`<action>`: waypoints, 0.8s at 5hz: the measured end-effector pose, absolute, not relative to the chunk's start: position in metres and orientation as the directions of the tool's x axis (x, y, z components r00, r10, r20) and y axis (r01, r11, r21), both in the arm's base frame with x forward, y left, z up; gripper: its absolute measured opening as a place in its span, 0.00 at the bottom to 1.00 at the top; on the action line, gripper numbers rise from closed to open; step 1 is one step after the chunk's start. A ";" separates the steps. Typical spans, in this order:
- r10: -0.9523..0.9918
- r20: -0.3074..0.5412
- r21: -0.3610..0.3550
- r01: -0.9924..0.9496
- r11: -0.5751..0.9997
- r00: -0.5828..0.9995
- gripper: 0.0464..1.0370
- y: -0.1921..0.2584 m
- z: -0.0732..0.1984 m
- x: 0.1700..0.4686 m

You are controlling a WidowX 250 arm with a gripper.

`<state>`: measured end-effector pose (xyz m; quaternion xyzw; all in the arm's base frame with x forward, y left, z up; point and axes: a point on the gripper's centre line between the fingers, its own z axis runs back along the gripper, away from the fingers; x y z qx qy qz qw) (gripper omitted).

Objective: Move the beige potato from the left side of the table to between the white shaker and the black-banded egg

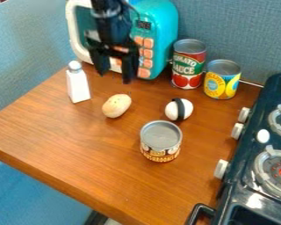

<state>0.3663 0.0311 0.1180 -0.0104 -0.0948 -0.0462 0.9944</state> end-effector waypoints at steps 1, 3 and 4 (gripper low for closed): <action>-0.042 0.160 0.041 0.035 0.999 0.986 0.96 0.065 0.131 0.356; 0.063 0.188 0.026 -0.070 0.997 0.980 0.96 0.124 0.160 0.358; 0.068 0.177 0.013 -0.072 0.997 0.982 0.96 0.133 0.161 0.358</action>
